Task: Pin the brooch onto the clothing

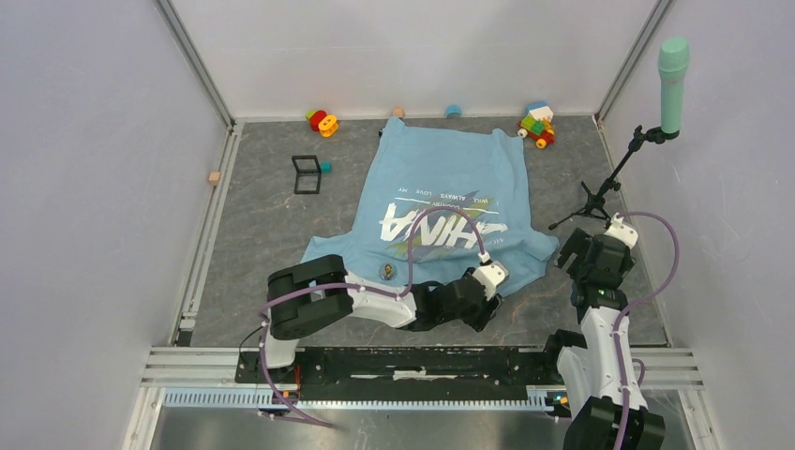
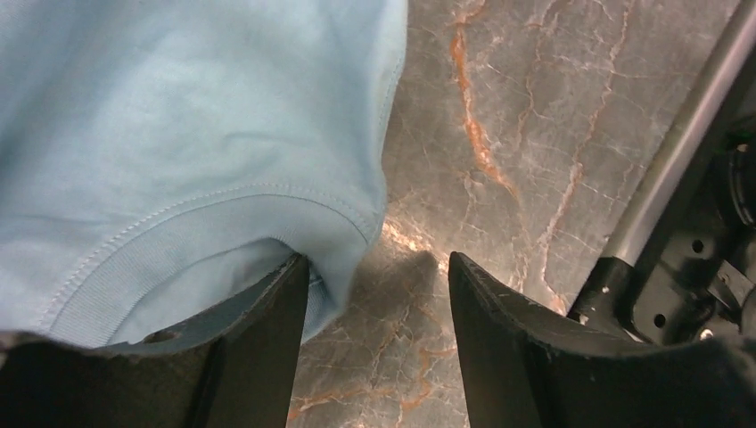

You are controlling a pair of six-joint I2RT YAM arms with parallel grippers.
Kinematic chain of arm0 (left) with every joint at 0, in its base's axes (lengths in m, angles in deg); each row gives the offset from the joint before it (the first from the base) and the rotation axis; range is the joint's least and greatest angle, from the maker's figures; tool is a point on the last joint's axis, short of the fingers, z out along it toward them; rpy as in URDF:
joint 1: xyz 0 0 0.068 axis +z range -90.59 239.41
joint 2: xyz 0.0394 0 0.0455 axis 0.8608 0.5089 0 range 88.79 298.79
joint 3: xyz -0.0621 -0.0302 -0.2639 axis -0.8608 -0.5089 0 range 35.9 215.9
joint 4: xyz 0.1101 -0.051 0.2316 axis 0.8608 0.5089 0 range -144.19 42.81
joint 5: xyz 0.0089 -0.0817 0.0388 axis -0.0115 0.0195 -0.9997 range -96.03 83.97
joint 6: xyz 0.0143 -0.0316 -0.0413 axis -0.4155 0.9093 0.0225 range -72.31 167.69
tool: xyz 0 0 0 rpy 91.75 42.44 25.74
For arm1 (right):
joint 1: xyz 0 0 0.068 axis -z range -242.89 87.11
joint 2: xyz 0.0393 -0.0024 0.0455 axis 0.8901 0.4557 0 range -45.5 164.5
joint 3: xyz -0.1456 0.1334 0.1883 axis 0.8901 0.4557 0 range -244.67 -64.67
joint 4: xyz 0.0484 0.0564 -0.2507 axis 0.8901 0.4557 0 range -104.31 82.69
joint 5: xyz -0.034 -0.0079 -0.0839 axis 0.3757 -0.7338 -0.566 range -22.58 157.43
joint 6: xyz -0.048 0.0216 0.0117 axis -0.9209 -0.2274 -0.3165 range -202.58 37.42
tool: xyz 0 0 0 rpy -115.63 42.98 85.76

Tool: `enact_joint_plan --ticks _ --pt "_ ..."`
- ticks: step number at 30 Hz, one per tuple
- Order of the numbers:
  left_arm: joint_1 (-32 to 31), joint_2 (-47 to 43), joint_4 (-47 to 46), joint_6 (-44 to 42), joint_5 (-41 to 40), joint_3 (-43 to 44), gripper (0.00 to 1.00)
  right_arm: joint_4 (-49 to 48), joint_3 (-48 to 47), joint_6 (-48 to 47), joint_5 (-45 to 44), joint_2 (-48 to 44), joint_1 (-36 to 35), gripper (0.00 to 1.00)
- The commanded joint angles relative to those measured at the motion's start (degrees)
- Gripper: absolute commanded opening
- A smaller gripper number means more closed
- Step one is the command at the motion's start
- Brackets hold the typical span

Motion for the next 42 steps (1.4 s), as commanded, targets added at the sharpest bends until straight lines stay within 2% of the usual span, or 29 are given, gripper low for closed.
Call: enact_joint_plan --ticks 1,3,4,6,8,10,14,17,23,25,27,33,35,38,42 --pt "-0.7 1.8 0.8 -2.9 -8.7 2.4 0.65 -1.0 -2.2 -0.5 1.1 -1.3 0.2 0.98" --pt "-0.8 2.9 1.0 -3.3 -8.9 3.0 0.62 -1.3 -2.0 -0.5 2.0 -1.1 0.2 0.98" --pt "-0.8 3.3 1.3 -3.5 -8.8 3.4 0.57 -1.6 -1.8 -0.4 2.6 -1.1 0.2 0.98" --pt "-0.9 4.3 2.3 -3.6 -8.5 4.0 0.39 -2.3 -1.5 -0.4 4.4 -0.9 0.2 0.98" --pt "-0.9 3.8 3.2 -3.2 -7.9 3.5 0.15 -3.0 -1.4 -0.9 7.2 -1.0 0.2 0.98" --pt "-0.9 1.5 4.0 -2.3 -6.4 1.9 0.02 -4.2 -1.5 -1.8 11.0 -1.1 0.2 0.98" --pt "-0.9 -6.8 1.3 0.6 1.8 -5.5 0.02 -4.7 -2.2 -1.9 19.1 -0.4 0.2 0.97" --pt "-0.9 -11.0 -0.2 1.8 12.2 -8.6 0.02 -4.4 -2.0 -0.3 22.9 0.9 0.2 0.95" --pt "-0.9 -13.0 0.4 4.2 14.4 -11.2 0.02 -6.2 0.8 2.8 29.7 2.1 0.2 0.89" --pt "-0.9 -12.9 0.8 4.0 16.1 -11.0 0.02 -7.3 1.9 3.3 30.2 1.9 0.2 0.84" --pt "-0.9 -13.1 0.8 4.3 17.1 -11.4 0.02 -8.2 3.0 3.5 30.4 2.2 0.2 0.75" --pt "-0.9 -15.0 2.3 4.8 18.1 -12.1 0.02 -12.3 5.2 4.3 31.5 3.8 0.2 0.36" --pt "-0.9 -16.3 3.6 4.9 18.1 -12.0 0.02 -12.3 4.1 4.1 31.1 4.2 0.2 0.20" --pt "-0.9 -19.1 5.8 4.6 17.8 -12.0 0.02 -10.1 0.6 2.3 29.0 4.6 0.3 0.02" --pt "-0.9 -21.7 10.1 3.1 19.8 -11.5 0.02 -4.0 -7.2 -2.1 21.6 5.4 0.2 0.00"
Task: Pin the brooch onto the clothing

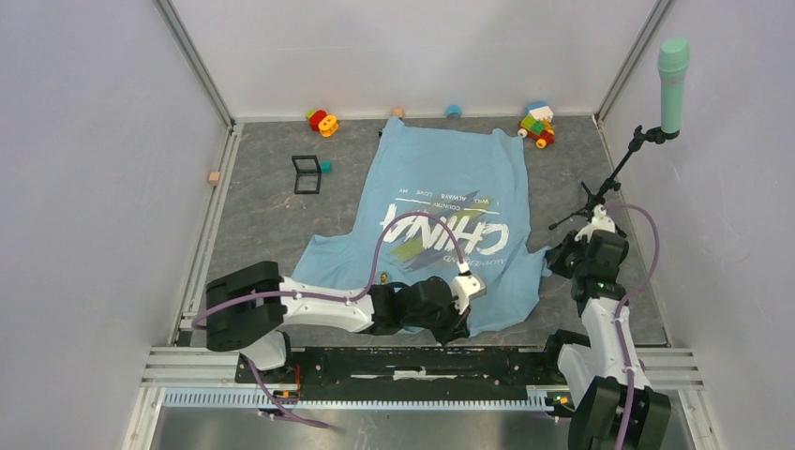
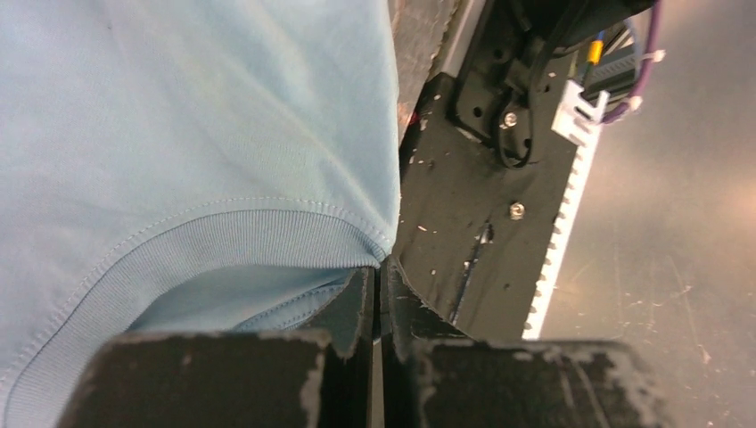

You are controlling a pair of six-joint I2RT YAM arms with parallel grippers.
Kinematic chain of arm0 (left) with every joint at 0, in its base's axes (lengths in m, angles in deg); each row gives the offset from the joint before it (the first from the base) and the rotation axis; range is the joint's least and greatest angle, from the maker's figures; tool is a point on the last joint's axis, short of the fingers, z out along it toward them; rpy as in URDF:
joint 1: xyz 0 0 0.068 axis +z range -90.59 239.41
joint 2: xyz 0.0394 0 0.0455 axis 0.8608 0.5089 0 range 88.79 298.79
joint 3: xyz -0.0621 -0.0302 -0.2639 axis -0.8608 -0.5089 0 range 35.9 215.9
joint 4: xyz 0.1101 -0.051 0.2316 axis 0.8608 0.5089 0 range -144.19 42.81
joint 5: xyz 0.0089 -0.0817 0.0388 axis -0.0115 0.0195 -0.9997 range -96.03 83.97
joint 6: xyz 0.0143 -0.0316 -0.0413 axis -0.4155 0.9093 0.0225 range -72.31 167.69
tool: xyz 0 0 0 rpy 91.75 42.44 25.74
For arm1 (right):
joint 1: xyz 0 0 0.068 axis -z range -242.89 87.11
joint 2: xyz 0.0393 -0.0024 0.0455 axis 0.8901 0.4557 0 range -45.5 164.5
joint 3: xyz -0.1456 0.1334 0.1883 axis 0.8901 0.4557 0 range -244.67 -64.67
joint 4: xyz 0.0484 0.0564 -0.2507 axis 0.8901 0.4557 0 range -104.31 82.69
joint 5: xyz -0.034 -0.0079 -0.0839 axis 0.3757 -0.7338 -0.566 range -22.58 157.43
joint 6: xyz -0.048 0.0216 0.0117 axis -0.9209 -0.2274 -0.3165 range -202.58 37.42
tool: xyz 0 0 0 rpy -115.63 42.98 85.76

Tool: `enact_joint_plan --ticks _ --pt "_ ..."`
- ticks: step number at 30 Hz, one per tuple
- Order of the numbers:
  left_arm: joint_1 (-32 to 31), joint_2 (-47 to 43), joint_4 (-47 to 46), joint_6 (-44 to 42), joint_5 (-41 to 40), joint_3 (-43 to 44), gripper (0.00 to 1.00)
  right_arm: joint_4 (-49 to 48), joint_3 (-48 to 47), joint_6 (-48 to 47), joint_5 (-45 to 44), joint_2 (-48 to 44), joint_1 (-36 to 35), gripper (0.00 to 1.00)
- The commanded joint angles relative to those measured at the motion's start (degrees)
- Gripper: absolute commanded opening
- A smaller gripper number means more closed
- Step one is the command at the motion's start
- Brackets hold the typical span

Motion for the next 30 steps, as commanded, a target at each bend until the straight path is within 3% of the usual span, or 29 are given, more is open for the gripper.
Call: enact_joint_plan --ticks 1,7,20,22,27,30 --pt "-0.4 -4.5 4.7 -0.6 3.7 0.9 0.02 4.1 -10.8 -6.1 -9.2 0.6 0.2 0.00" --pt "-0.4 -6.4 7.7 -1.6 6.7 0.8 0.02 11.0 -18.3 -13.2 -22.9 2.3 0.1 0.01" --pt "-0.3 -1.4 6.5 -0.8 12.7 3.1 0.04 5.8 -16.8 -12.8 -27.1 7.2 0.1 0.07" --pt "-0.4 -0.7 6.0 -0.9 13.9 3.5 0.16 3.9 -16.9 -12.4 -27.3 9.1 0.1 0.13" --pt "-0.4 -1.9 5.5 -0.9 14.5 3.7 0.73 2.7 -18.9 -11.8 -27.0 13.6 0.1 0.57" --pt "-0.1 -5.5 5.6 -1.0 9.8 2.3 0.98 1.9 -19.3 -11.8 -26.4 12.5 0.1 0.84"
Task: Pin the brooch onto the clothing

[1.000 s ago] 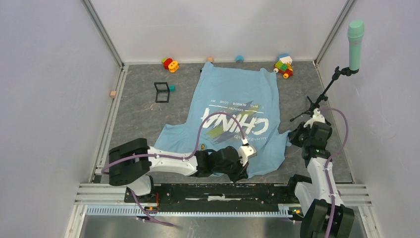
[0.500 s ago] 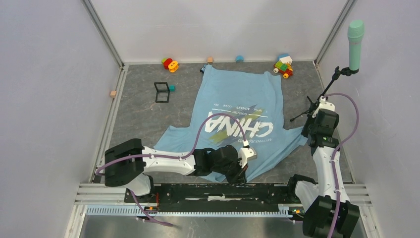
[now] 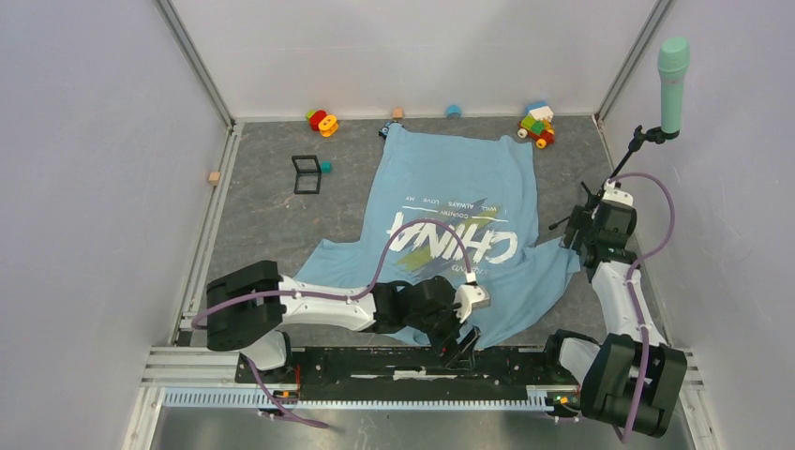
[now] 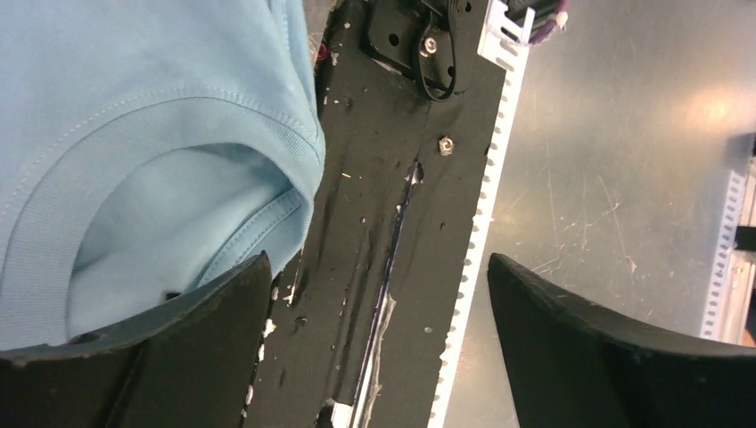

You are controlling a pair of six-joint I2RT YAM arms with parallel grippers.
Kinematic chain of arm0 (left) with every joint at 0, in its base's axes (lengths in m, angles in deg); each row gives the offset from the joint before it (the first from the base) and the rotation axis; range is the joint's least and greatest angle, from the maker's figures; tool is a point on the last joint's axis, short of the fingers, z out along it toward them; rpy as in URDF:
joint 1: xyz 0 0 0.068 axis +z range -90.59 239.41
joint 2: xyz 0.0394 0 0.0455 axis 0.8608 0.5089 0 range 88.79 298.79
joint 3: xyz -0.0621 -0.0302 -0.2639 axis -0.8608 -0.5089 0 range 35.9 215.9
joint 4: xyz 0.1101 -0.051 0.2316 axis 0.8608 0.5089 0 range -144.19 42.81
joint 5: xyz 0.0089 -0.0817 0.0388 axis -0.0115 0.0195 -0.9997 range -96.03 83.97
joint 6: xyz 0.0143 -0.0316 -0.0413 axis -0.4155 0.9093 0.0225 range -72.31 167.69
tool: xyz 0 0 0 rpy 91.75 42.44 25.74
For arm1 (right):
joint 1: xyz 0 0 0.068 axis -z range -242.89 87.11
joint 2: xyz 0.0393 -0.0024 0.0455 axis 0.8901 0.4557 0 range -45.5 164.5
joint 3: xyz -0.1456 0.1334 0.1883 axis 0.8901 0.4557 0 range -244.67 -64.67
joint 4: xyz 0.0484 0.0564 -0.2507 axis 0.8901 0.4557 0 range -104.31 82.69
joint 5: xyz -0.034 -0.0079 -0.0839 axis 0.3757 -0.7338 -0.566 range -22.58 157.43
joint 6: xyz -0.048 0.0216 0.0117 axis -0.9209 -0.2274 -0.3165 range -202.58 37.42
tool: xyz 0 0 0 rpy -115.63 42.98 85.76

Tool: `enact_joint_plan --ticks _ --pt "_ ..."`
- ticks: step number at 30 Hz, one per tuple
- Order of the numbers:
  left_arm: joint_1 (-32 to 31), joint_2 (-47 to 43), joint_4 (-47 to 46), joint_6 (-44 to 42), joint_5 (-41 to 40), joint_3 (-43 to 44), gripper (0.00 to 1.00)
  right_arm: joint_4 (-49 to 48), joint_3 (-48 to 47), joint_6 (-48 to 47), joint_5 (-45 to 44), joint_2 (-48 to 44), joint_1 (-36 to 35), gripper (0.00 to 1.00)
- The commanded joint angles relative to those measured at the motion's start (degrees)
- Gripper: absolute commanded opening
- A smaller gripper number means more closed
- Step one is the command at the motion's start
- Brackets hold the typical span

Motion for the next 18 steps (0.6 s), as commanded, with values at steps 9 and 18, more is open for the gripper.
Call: enact_joint_plan --ticks 9,18 --pt "9.9 -17.8 4.0 3.7 -11.4 -2.7 1.00 1.3 -8.9 -0.3 -1.1 -3.8 0.2 0.98" --pt "37.1 -31.7 27.6 5.3 -18.1 1.8 1.00 -0.5 -11.6 -0.3 13.1 -10.7 0.1 0.98"
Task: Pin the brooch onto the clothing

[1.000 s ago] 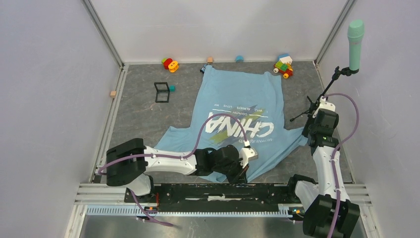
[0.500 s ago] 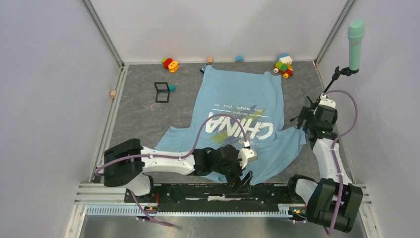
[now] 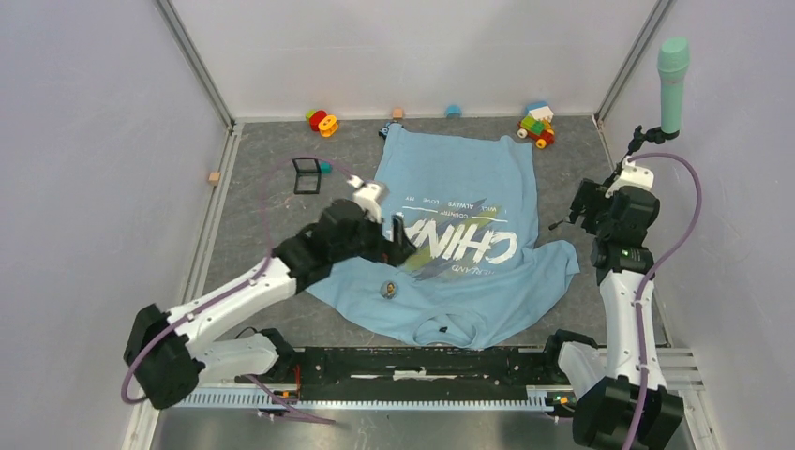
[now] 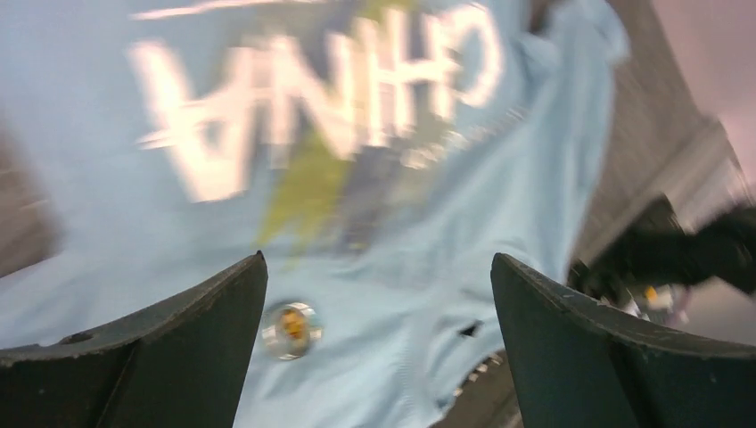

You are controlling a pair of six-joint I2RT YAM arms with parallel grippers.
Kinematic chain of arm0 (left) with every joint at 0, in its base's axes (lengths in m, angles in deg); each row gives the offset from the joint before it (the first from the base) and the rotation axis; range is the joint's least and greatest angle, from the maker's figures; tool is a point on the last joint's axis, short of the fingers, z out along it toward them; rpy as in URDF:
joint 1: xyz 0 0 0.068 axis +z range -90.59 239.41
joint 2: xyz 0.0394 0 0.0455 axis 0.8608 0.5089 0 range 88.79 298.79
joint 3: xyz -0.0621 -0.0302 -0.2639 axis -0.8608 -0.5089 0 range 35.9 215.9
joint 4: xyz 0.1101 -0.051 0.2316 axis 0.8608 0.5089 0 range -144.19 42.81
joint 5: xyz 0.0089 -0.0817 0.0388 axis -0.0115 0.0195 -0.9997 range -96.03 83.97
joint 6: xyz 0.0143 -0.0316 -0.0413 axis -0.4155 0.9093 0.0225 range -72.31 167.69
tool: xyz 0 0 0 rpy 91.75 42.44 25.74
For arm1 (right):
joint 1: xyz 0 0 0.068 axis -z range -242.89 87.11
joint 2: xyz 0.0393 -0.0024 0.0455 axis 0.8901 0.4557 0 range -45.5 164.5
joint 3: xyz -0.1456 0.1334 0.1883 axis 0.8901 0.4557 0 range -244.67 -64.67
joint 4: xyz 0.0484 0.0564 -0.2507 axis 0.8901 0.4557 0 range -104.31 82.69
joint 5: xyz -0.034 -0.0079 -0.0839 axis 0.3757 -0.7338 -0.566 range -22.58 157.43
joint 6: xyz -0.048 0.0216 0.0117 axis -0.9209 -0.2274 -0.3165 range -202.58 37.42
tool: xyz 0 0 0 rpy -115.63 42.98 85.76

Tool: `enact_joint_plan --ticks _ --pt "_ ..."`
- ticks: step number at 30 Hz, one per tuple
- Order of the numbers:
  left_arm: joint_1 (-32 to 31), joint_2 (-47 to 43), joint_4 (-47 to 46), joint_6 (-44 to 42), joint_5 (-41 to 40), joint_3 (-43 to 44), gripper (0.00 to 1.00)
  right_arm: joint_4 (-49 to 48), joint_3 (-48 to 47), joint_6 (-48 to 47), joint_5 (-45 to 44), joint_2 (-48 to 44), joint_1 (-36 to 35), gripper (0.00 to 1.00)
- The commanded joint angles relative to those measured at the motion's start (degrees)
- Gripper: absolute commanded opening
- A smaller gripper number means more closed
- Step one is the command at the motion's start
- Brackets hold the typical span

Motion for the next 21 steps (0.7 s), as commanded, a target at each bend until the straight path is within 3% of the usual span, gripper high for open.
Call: enact_joint_plan --ticks 1,8,15,21 --pt "12.6 -6.7 15.2 0.9 -5.4 5.0 1.00 -3.3 -3.1 -0.1 10.7 -4.2 0.0 0.98" --pt "34.6 -14.6 22.7 -3.4 -6.9 12.2 1.00 -15.3 2.3 -1.3 22.5 -14.6 -0.6 0.98" --pt "37.1 -21.4 15.1 -10.7 -19.3 8.0 1.00 -25.6 12.8 -2.5 21.9 -24.5 -0.7 0.98" --pt "37.5 -24.6 12.8 -11.4 -21.5 4.3 1.00 -28.0 19.9 -1.8 20.6 -26.8 -0.7 0.98"
